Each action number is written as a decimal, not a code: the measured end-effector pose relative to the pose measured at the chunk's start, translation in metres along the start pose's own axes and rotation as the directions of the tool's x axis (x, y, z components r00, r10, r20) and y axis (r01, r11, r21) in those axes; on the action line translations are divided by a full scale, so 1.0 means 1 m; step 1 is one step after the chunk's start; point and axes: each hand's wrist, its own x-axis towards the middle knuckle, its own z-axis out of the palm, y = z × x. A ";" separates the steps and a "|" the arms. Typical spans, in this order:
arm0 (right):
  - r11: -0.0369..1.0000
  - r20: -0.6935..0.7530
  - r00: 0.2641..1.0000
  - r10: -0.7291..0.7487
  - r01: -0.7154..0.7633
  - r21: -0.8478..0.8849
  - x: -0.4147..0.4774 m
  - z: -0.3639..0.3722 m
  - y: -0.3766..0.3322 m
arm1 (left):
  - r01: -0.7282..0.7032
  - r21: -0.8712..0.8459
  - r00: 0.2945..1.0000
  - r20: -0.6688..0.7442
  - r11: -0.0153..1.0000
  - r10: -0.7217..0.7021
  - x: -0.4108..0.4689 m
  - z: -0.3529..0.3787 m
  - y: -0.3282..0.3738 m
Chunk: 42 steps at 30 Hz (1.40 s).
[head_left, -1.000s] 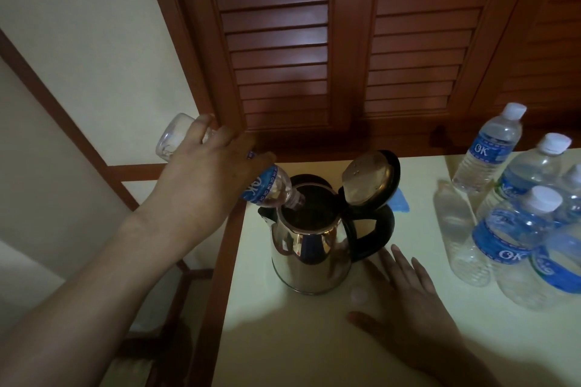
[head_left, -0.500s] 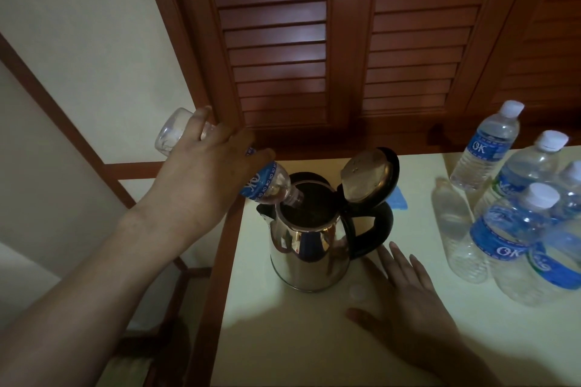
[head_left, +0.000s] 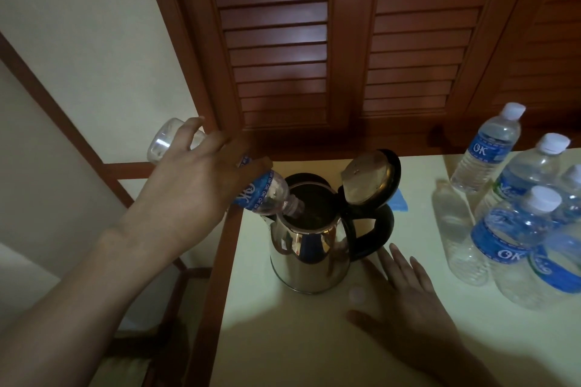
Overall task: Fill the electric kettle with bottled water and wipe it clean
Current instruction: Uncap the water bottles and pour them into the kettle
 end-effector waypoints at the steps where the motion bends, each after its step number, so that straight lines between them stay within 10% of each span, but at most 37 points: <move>1: 1.000 -0.012 1.000 -0.017 0.017 -0.010 0.001 0.002 0.001 | -0.010 0.002 1.000 -0.009 1.000 0.010 -0.001 -0.001 0.000; 29: 0.999 0.053 0.998 0.041 -0.040 -0.025 0.012 0.032 0.016 | -0.048 0.086 0.997 -0.055 0.995 0.053 -0.013 -0.013 -0.008; 42: 0.983 -0.216 0.972 -0.087 0.118 0.138 0.004 0.024 0.010 | -0.042 0.182 0.990 -0.127 0.982 0.066 -0.004 -0.016 -0.008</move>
